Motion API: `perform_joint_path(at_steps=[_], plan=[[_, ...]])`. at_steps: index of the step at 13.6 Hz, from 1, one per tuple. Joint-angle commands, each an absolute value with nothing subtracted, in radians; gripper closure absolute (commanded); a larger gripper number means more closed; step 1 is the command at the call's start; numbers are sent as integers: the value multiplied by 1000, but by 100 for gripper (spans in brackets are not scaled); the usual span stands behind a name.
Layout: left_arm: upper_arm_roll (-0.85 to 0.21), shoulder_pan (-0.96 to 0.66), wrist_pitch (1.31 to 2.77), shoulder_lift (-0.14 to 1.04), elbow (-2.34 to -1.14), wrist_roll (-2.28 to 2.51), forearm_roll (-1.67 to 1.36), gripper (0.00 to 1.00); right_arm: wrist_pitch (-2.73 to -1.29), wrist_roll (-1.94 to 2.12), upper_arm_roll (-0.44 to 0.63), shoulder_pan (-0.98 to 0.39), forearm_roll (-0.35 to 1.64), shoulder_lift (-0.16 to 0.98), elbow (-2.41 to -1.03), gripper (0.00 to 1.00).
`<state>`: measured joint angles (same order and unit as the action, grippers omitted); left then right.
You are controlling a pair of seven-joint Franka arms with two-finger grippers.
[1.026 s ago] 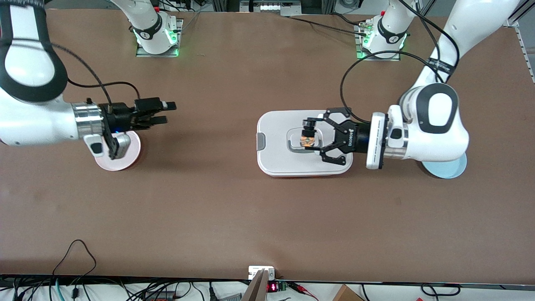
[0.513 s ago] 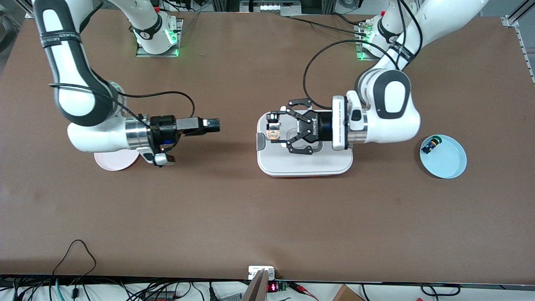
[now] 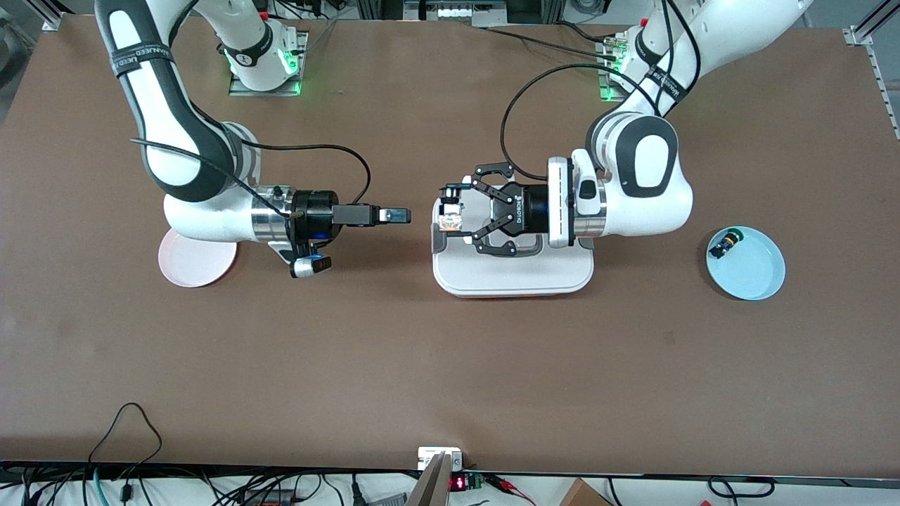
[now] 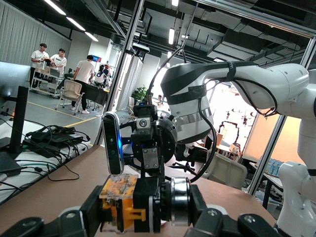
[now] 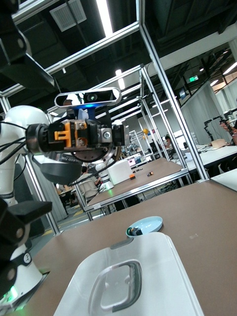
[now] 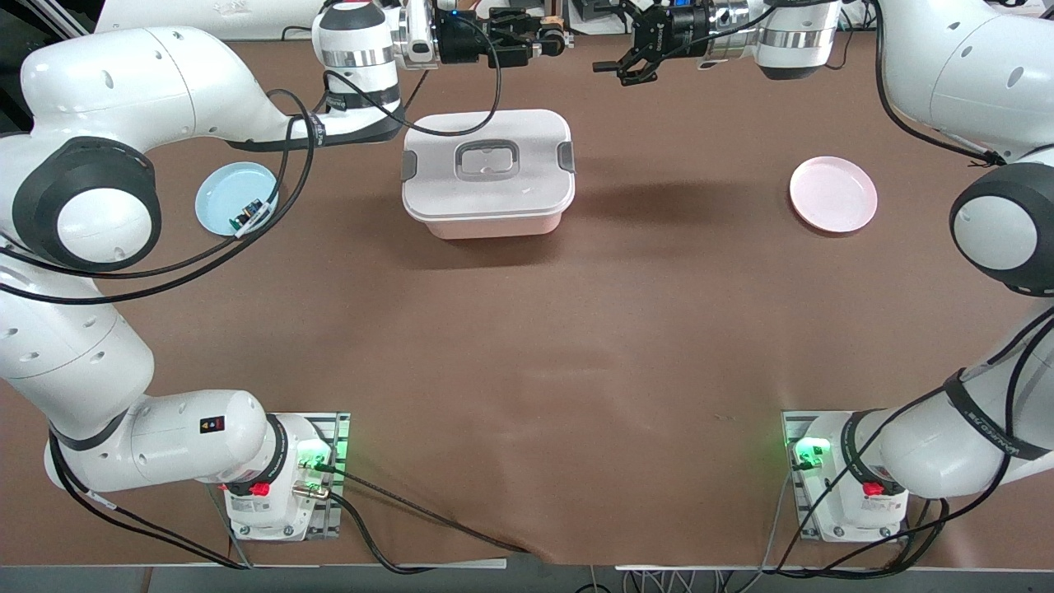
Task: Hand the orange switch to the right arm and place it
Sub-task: 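Carry the switch over the box while the right gripper approaches, then grasp the switch with the right gripper from the left gripper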
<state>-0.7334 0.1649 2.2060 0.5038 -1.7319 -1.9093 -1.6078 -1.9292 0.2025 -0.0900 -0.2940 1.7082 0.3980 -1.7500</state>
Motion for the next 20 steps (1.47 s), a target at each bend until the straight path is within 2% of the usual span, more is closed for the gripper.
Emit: perform_joint_path(at_steps=[1,6,15,20], plan=[[-746,172,2212,505,-1740,-1950,-1641,85,-1989,184,-86,-334,1770,374,-1766,0],[-746,170,2212,515,-1740,-1950,-1641,85,-2072,186,-86,-386,1841,374,-1752,4],[-746,169,2212,517,-1738,-1950,-1643,85,-2131,196,-86,-428,1848,411,-1720,28],[-747,169,2212,517,-1736,-1947,-1644,85,-2146,198,-86,-445,1847,408,-1724,28]])
